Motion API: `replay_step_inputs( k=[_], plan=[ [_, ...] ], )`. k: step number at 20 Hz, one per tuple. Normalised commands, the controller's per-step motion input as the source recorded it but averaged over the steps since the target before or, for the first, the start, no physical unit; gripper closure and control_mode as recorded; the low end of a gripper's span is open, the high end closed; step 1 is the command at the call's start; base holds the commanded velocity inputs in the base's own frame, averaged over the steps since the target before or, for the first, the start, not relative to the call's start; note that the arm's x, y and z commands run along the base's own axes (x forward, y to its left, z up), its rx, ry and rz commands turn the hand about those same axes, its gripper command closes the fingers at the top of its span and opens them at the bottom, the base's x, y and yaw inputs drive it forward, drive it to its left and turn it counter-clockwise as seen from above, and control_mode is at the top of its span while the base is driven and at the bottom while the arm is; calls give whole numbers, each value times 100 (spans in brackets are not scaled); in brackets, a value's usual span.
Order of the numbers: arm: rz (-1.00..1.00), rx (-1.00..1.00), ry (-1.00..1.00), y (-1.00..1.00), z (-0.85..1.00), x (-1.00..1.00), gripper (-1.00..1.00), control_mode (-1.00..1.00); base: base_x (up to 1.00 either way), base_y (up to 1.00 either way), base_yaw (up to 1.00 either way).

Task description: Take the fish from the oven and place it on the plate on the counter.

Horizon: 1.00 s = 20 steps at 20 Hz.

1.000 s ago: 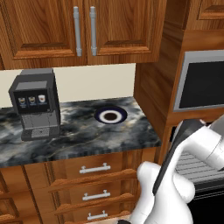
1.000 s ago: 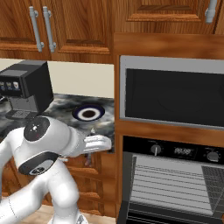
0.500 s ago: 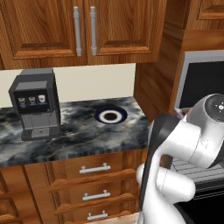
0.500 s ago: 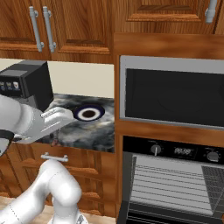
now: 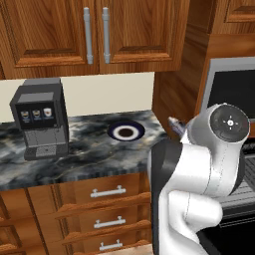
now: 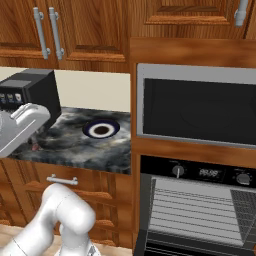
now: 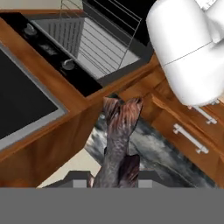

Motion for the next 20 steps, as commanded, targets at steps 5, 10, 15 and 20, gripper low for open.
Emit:
replay_step_inputs(
  k=[5, 10, 15, 20],
  plan=[
    [27, 7, 15, 39, 3, 19, 100, -100, 0, 0, 0],
    [45, -3, 34, 22, 35, 4, 100, -100, 0, 0, 0],
    [39, -3, 24, 8, 1, -5, 100, -100, 0, 0, 0],
    [31, -23, 24, 36, -37, -27, 100, -100, 0, 0, 0]
  ],
)
